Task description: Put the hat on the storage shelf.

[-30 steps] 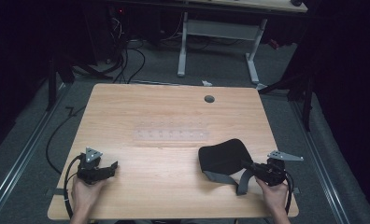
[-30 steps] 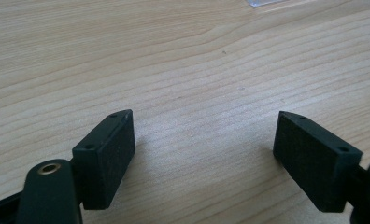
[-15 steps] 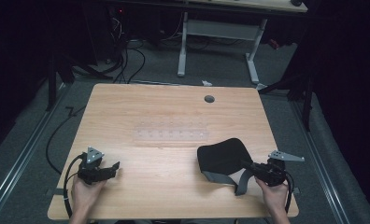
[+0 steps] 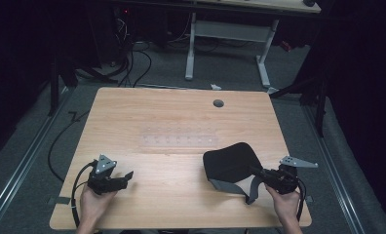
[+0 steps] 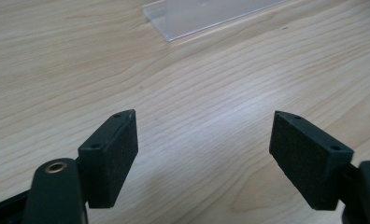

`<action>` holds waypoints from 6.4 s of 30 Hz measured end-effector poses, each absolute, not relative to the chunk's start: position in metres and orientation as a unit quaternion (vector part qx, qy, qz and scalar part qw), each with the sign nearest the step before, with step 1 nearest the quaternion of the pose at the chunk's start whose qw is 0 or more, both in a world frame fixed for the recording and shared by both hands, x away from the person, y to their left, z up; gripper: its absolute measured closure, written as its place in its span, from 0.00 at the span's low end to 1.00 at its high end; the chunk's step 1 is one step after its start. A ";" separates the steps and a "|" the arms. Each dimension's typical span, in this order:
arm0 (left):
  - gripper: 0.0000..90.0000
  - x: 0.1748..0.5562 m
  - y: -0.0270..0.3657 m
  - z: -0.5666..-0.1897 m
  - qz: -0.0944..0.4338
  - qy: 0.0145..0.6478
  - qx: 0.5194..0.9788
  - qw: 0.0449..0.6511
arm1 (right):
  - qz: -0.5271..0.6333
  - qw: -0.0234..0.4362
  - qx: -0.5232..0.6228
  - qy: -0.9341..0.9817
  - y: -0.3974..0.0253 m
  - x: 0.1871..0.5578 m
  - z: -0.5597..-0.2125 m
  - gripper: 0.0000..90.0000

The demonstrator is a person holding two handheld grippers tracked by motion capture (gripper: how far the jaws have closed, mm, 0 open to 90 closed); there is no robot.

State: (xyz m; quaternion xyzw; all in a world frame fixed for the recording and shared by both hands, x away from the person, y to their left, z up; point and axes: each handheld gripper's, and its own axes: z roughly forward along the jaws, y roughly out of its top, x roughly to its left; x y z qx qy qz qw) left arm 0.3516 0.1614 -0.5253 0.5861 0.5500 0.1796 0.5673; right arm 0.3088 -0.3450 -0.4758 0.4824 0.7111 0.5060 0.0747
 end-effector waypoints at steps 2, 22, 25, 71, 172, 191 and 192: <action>0.26 0.350 0.157 -0.524 0.177 0.545 0.589 0.570 | 0.507 0.075 0.481 0.711 -0.344 0.309 -0.475 0.96; 0.22 0.340 0.111 -0.514 0.151 0.496 0.615 0.594 | 0.516 0.070 0.473 0.710 -0.334 0.312 -0.467 0.96; 0.22 0.339 0.108 -0.513 0.150 0.492 0.617 0.595 | 0.520 0.068 0.470 0.710 -0.333 0.313 -0.466 0.96; 0.19 0.326 0.037 -0.474 0.115 0.399 0.659 0.627 | 0.518 0.020 0.419 0.745 -0.282 0.339 -0.440 0.96; 0.96 0.309 0.047 -0.459 0.007 0.333 0.682 0.651 | 0.521 -0.006 0.440 0.731 -0.251 0.355 -0.454 0.64; 0.96 0.316 0.066 -0.447 0.005 0.367 0.639 0.676 | 0.427 0.140 0.504 0.738 -0.285 0.338 -0.506 0.51; 0.96 0.316 0.067 -0.447 0.007 0.369 0.638 0.676 | 0.423 0.151 0.504 0.738 -0.287 0.339 -0.509 0.51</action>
